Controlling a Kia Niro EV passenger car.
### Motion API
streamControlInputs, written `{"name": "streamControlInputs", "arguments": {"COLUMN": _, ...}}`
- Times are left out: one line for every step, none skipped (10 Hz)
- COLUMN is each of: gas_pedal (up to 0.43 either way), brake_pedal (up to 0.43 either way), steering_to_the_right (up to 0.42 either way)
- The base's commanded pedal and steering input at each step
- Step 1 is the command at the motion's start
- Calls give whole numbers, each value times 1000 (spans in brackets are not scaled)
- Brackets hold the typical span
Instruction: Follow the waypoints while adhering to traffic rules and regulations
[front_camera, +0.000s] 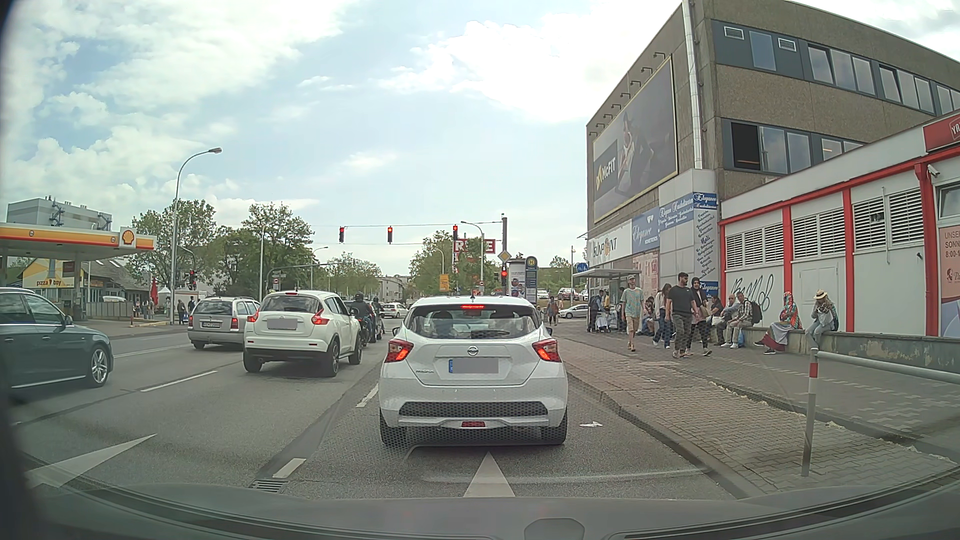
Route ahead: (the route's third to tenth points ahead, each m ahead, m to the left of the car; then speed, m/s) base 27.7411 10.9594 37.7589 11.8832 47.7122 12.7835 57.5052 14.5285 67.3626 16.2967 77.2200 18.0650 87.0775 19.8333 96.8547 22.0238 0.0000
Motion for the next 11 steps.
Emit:
{"name": "streamControlInputs", "arguments": {"gas_pedal": 0, "brake_pedal": 311, "steering_to_the_right": -82}}
{"name": "streamControlInputs", "arguments": {"gas_pedal": 0, "brake_pedal": 311, "steering_to_the_right": -82}}
{"name": "streamControlInputs", "arguments": {"gas_pedal": 0, "brake_pedal": 311, "steering_to_the_right": -82}}
{"name": "streamControlInputs", "arguments": {"gas_pedal": 0, "brake_pedal": 311, "steering_to_the_right": -82}}
{"name": "streamControlInputs", "arguments": {"gas_pedal": 0, "brake_pedal": 311, "steering_to_the_right": -82}}
{"name": "streamControlInputs", "arguments": {"gas_pedal": 0, "brake_pedal": 311, "steering_to_the_right": -82}}
{"name": "streamControlInputs", "arguments": {"gas_pedal": 0, "brake_pedal": 311, "steering_to_the_right": -82}}
{"name": "streamControlInputs", "arguments": {"gas_pedal": 0, "brake_pedal": 311, "steering_to_the_right": -82}}
{"name": "streamControlInputs", "arguments": {"gas_pedal": 0, "brake_pedal": 311, "steering_to_the_right": -82}}
{"name": "streamControlInputs", "arguments": {"gas_pedal": 0, "brake_pedal": 311, "steering_to_the_right": -82}}
{"name": "streamControlInputs", "arguments": {"gas_pedal": 0, "brake_pedal": 311, "steering_to_the_right": -82}}
